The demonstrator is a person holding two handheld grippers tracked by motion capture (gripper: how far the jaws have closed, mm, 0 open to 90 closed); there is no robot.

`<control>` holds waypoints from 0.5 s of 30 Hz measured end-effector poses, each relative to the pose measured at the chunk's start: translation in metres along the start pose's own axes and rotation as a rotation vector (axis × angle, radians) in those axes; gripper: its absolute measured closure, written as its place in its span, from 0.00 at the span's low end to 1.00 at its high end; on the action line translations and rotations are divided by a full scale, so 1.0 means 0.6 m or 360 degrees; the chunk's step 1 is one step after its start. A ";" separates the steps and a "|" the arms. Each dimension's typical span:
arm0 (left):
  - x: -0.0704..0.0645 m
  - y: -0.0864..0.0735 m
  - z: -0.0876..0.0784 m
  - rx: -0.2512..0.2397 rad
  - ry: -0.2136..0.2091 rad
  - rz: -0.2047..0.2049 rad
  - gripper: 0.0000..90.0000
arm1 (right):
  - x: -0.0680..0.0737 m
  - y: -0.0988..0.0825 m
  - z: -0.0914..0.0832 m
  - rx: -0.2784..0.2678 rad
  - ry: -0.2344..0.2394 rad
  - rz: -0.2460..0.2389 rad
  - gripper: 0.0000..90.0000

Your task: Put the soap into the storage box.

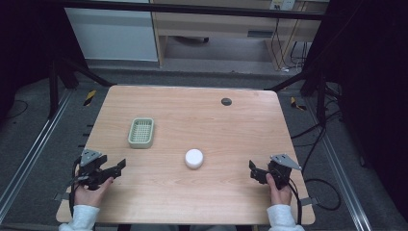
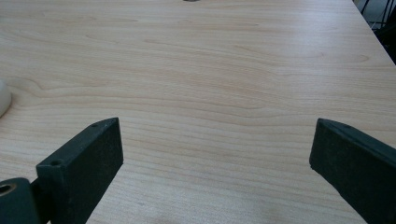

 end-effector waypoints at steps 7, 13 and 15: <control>-0.029 0.007 -0.010 -0.0038 -0.0044 0.0057 0.30 | 0.004 0.001 -0.002 -0.0006 0.0006 -0.0015 0.03; -0.059 0.014 -0.008 -0.0027 -0.0092 0.0150 0.29 | 0.005 0.002 0.002 -0.0011 -0.0016 -0.0026 0.03; -0.065 0.015 -0.007 -0.0023 -0.0105 0.0163 0.29 | 0.005 0.002 0.002 -0.0005 -0.0019 -0.0029 0.03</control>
Point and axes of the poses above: each handheld gripper's, and its own axes: z roughly forward along the jaws, y roughly out of its top, x roughly to its left, the point moved 3 cm from there along z, roughly forward along the jaws, and after that the axes turned 2 degrees about -x, right-handed, at the moved point
